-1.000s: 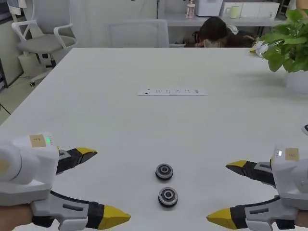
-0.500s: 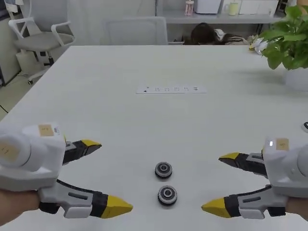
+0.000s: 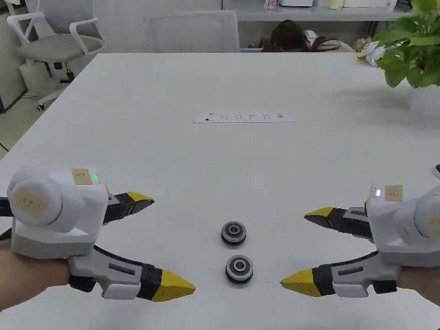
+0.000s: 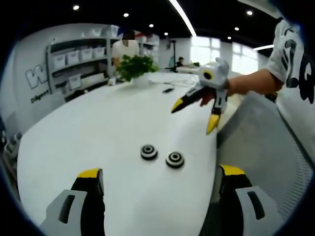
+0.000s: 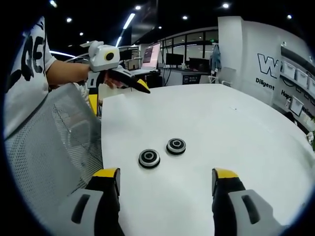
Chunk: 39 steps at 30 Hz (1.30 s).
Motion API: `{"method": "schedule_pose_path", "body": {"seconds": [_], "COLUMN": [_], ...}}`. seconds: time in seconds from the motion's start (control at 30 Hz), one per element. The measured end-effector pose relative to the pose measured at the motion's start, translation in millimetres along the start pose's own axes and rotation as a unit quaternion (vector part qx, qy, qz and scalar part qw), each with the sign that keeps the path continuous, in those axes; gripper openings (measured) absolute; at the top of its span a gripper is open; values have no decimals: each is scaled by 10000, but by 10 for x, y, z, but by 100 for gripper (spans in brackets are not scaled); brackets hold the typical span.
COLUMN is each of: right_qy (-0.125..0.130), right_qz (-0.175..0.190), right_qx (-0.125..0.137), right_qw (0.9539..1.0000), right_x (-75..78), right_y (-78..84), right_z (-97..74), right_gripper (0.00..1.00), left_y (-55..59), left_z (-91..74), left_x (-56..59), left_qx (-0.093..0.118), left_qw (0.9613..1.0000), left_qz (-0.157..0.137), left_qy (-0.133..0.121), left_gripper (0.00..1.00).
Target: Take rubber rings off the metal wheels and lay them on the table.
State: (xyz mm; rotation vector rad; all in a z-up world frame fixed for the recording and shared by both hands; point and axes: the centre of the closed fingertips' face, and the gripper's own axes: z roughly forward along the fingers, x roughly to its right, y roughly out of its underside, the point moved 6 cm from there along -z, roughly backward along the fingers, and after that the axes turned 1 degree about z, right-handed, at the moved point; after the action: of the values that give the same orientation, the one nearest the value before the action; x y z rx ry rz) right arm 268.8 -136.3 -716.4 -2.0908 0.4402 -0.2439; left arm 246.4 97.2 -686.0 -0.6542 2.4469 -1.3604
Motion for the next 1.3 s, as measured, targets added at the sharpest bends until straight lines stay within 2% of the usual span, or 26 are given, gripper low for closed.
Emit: {"method": "schedule_pose_path", "body": {"seconds": [0.8,1.3], "right_qy": [-215,-469], "right_qz": [143,2], "right_qx": [-97,-94], "right_qw": [9996,9989], "right_x": [79,55], "right_y": [57,39], "right_z": [205,356], "right_gripper": [71,65], "left_y": [15,43], "left_z": [193,362], "left_x": [-45,-44], "left_qx": [-63,-160], "left_qw": [9995,9984], "left_qz": [26,75], "left_qy": [293,528], "left_gripper": [95,89]}}
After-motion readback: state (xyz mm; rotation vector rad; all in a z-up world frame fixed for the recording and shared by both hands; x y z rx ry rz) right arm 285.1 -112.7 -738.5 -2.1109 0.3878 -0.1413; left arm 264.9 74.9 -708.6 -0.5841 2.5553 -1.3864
